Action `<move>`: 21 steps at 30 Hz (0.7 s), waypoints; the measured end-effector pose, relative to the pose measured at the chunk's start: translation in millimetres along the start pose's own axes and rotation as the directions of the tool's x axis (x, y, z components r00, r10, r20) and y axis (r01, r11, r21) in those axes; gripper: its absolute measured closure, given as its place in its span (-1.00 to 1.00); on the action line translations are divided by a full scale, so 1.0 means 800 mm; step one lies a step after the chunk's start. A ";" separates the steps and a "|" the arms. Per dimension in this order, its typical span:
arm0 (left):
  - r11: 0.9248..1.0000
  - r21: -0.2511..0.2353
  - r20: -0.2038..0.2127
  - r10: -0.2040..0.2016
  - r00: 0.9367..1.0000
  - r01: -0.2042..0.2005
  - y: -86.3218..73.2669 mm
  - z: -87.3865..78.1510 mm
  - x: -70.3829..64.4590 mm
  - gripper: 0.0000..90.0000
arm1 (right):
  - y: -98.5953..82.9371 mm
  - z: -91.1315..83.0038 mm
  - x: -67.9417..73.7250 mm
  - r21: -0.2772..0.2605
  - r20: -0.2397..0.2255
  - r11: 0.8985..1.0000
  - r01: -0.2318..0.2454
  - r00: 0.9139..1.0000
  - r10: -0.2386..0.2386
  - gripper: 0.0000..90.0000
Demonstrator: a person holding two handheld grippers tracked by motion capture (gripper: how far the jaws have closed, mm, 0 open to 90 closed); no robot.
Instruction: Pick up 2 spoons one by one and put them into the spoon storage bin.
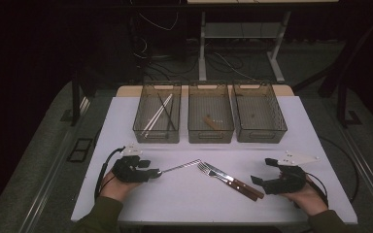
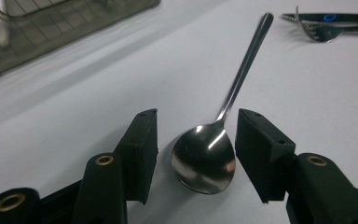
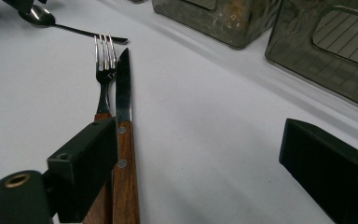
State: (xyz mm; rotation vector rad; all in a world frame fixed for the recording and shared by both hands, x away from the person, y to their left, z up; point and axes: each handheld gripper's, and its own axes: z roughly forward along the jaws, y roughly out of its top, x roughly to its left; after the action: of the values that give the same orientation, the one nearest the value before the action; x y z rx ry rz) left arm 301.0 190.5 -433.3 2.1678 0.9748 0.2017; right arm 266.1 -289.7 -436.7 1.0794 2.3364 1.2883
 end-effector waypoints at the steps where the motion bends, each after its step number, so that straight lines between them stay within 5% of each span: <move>1: 1.000 0.004 0.001 -0.004 1.000 0.004 0.000 0.001 0.000 0.06 | 0.000 0.000 0.000 0.000 0.000 1.000 0.000 1.000 0.000 -0.73; 11: 0.999 0.052 0.000 0.009 1.000 -0.009 -0.003 0.009 -0.003 0.07 | 0.000 -0.001 -0.001 0.000 0.001 1.000 0.008 1.000 -0.008 -0.73; 21: 0.992 0.088 -0.035 0.090 0.995 -0.087 -0.003 0.011 -0.012 0.09 | 0.000 -0.002 0.000 0.001 0.004 1.000 0.009 1.000 -0.009 -0.73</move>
State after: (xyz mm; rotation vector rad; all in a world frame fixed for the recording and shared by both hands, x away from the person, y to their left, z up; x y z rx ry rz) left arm 296.6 179.5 -439.6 2.2960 0.9249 0.2497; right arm 265.3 -290.7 -435.7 1.0700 2.3358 1.2811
